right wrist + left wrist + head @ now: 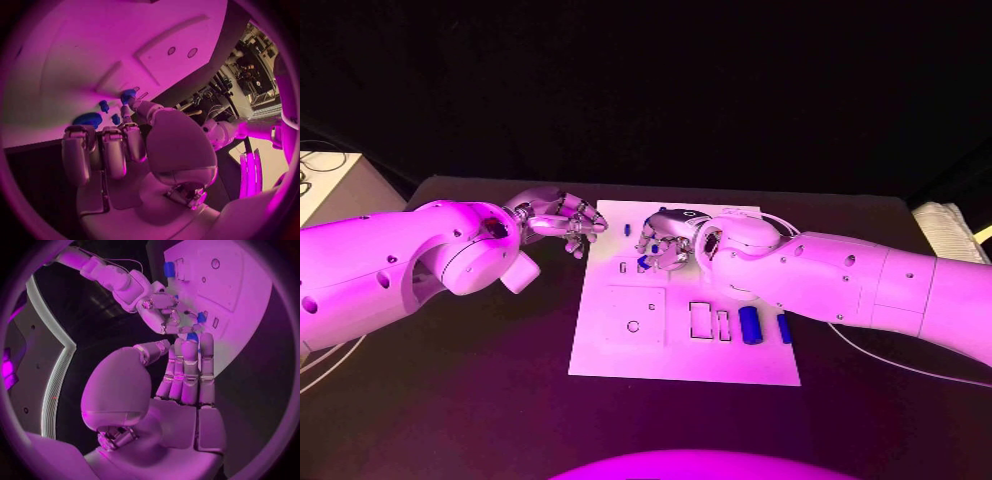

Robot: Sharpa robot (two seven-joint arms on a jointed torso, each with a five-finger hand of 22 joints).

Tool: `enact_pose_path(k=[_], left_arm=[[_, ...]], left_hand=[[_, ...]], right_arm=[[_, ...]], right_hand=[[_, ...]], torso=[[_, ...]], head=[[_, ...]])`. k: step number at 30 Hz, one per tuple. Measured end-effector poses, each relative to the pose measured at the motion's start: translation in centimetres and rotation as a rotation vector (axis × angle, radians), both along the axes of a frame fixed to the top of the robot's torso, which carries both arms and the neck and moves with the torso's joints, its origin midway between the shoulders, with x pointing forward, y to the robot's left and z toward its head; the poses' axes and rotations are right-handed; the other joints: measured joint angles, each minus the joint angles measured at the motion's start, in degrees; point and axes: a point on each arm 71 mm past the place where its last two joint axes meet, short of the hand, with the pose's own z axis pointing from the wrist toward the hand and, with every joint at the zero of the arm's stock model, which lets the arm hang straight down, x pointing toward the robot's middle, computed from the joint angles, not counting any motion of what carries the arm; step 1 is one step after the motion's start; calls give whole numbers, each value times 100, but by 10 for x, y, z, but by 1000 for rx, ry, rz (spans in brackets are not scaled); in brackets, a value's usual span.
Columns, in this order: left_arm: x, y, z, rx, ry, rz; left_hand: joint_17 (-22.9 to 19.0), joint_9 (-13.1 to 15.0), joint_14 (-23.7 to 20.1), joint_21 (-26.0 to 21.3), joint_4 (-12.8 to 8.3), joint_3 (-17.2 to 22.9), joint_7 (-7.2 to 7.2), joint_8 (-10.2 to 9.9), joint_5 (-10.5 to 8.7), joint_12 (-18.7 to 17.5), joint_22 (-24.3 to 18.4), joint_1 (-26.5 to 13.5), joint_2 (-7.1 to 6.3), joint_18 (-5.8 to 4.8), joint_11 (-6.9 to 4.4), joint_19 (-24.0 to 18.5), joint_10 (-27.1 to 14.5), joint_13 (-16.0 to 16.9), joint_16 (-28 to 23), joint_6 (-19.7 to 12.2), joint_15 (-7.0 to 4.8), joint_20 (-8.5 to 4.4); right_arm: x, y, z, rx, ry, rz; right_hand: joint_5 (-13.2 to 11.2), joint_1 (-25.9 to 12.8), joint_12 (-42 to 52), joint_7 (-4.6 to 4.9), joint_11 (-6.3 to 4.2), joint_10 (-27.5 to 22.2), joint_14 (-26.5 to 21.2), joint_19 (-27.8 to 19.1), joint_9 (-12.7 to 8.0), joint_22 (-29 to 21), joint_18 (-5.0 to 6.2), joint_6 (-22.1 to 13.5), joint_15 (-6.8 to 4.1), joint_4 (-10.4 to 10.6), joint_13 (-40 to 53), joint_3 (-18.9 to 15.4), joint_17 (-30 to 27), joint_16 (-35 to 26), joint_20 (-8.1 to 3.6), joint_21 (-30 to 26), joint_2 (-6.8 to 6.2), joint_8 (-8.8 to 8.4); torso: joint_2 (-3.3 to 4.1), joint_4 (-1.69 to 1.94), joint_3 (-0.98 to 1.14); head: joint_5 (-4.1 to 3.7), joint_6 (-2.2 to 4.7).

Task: Assemble the parts on the task board

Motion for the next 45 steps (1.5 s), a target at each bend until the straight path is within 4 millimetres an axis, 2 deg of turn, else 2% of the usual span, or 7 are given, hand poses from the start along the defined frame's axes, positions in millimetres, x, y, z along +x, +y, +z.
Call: enact_pose_path(k=[5,27,30,32,35,36,45], left_arm=[[0,0,0,1,1,1],[0,1,0,5,4,3],[0,0,0,5,4,3],[0,0,0,6,4,4],[0,1,0,6,5,4],[0,1,0,6,5,4],[0,1,-1,8,6,7]], left_hand=[[0,-7,0,0,0,0,0,0,0,0,0,0,0,0,0,0,0,-9,0,0,0,0],[1,-13,0,0,0,0,0,0,0,1,-6,0,0,0,0,0,0,-17,0,0,0,0],[1,-13,0,0,0,0,0,0,0,1,-6,0,0,0,0,0,0,-17,0,0,0,0],[1,-12,0,0,0,0,0,0,0,1,-6,0,0,0,0,0,0,-17,0,0,0,0],[1,-14,0,0,1,-1,0,0,0,1,-6,0,0,0,0,0,0,-22,0,0,0,0],[1,-19,0,0,18,-18,0,0,0,1,-6,0,0,0,0,0,0,-22,1,0,0,0],[1,-18,0,-21,17,-17,21,0,0,1,-11,0,0,0,0,0,0,-30,1,21,0,0]], right_arm=[[1,-1,-1,-7,7,-2],[1,0,-2,-26,26,6],[1,0,-2,-26,28,7],[2,0,-1,-27,28,7],[1,-1,-3,-32,34,9],[1,-1,-4,-33,36,9],[1,-1,-4,-36,38,9]], right_hand=[[0,13,0,0,0,0,0,0,0,0,0,0,0,-41,0,-41,0,0,0,0,-105,0],[1,4,0,-2,-1,0,0,0,-8,-2,0,-42,-1,-78,-1,-79,-1,0,0,-1,-159,-22],[1,12,0,0,-1,-1,0,0,-10,-2,0,-44,-1,-95,-1,-96,-1,0,0,-1,-227,-23],[0,9,0,22,-1,-1,0,0,-19,-2,0,-71,-1,-128,-1,-170,-1,0,-1,-1,-322,-52],[0,20,0,5,-1,-1,0,0,-19,-3,0,-89,-1,-132,-1,-182,-1,0,-1,-1,-339,-52],[0,22,0,6,-1,-1,0,0,-19,-3,0,-90,-1,-158,-1,-208,-1,0,-1,-1,-384,-52],[0,21,0,6,-1,-1,0,0,-22,-3,0,-90,-1,-164,-1,-246,4,0,-1,-1,-385,-55]], torso=[[-1,1,1],[-2,1,6],[-3,0,7],[-3,0,7],[-2,1,7],[-2,1,7],[-2,1,7]], head=[[3,-5],[-1,-25],[1,-26],[1,-26],[2,-28],[2,-30],[2,-32]])
